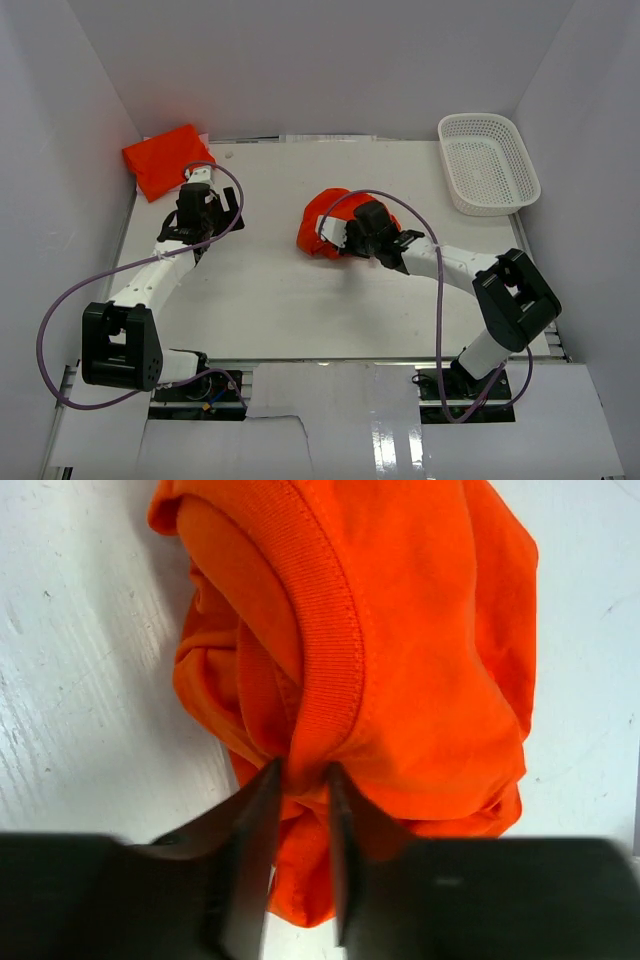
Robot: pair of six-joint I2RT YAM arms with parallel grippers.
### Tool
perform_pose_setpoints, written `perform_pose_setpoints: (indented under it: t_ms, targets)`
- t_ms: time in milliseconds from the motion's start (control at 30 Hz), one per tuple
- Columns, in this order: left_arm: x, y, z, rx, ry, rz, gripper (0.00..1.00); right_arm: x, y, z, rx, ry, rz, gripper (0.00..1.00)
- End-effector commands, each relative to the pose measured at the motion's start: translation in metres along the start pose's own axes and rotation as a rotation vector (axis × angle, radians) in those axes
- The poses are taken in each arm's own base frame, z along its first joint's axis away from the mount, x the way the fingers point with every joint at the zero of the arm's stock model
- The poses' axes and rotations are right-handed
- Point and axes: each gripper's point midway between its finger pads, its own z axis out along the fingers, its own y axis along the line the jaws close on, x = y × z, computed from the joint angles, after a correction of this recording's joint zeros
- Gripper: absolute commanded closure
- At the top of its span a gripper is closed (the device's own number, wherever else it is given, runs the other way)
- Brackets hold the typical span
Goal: Fold and stack the t-shirts
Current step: Flatten out the tshirt
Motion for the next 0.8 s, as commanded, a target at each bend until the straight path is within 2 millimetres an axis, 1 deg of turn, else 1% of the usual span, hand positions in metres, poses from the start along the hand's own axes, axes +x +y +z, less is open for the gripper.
perform_pose_setpoints:
  t_ms: [0,33,67,100,167,233,267,300,333,367,400,433,467,500,533,567,600,633,667,700,733,767]
  targets:
    - [-0.017,-0.007,-0.006,0.026,-0.053,0.008,0.02,-0.034,-0.03,-0.002,0.078,-0.087,0.015,0.75]
    - [-0.017,-0.007,-0.006,0.026,-0.053,0.006,0.02,-0.035,-0.029,-0.002,0.073,-0.09,0.025,0.81]
    - [-0.018,-0.008,-0.006,0.028,-0.054,0.006,0.02,-0.037,-0.03,-0.002,0.073,-0.094,0.029,0.92]
    - [-0.018,-0.007,-0.006,0.026,-0.053,0.006,0.02,-0.042,-0.035,-0.003,0.079,-0.103,0.036,0.92]
    - [-0.018,-0.008,-0.006,0.028,-0.054,0.006,0.02,-0.046,-0.032,-0.003,0.045,-0.106,0.062,0.92]
    - [-0.018,-0.008,-0.007,0.03,-0.055,0.008,0.02,-0.056,-0.034,-0.009,0.026,-0.119,0.094,0.92]
    - [-0.018,-0.008,-0.007,0.03,-0.055,0.009,0.02,-0.059,-0.027,-0.015,-0.025,-0.127,0.126,0.92]
    - [-0.018,-0.008,-0.007,0.032,-0.056,0.008,0.02,-0.063,-0.024,-0.019,-0.06,-0.135,0.148,0.92]
    - [-0.017,-0.008,-0.007,0.034,-0.053,0.008,0.02,-0.081,-0.036,-0.027,-0.069,-0.169,0.165,0.92]
    - [-0.017,-0.009,-0.007,0.038,-0.053,0.008,0.02,-0.089,-0.035,-0.031,-0.122,-0.196,0.219,0.92]
    - [-0.018,-0.009,-0.007,0.039,-0.054,0.008,0.02,-0.088,-0.031,-0.037,-0.171,-0.18,0.254,0.92]
    - [-0.018,-0.01,-0.007,0.042,-0.054,0.008,0.02,-0.103,-0.049,-0.042,-0.166,-0.211,0.277,0.92]
    - [-0.018,-0.01,-0.007,0.044,-0.053,0.01,0.02,-0.102,-0.059,-0.044,-0.181,-0.215,0.343,0.92]
    - [-0.017,-0.011,-0.007,0.045,-0.051,0.009,0.02,-0.099,-0.063,-0.047,-0.208,-0.198,0.389,0.92]
    - [-0.017,-0.01,-0.007,0.045,-0.051,0.01,0.02,-0.108,-0.086,-0.046,-0.199,-0.221,0.422,0.92]
    - [-0.018,-0.011,-0.008,0.049,-0.055,0.01,0.02,-0.099,-0.103,-0.047,-0.203,-0.225,0.481,0.92]
    - [-0.019,-0.012,-0.009,0.052,-0.057,0.011,0.02,-0.082,-0.102,-0.032,-0.247,-0.167,0.587,0.92]
    - [-0.017,-0.013,-0.01,0.055,-0.055,0.012,0.02,-0.085,-0.141,-0.041,-0.204,-0.21,0.633,0.92]
    - [-0.018,-0.013,-0.01,0.06,-0.057,0.018,0.02,-0.076,-0.152,-0.037,-0.211,-0.198,0.687,0.92]
    - [-0.018,-0.015,-0.011,0.067,-0.059,0.024,0.02,-0.067,-0.157,-0.036,-0.236,-0.175,0.778,0.92]
    - [-0.018,-0.018,-0.012,0.076,-0.062,0.031,0.02,-0.04,-0.166,-0.02,-0.248,-0.144,0.859,0.92]
    - [-0.018,-0.02,-0.013,0.087,-0.063,0.046,0.02,-0.037,-0.187,-0.021,-0.212,-0.158,0.886,0.92]
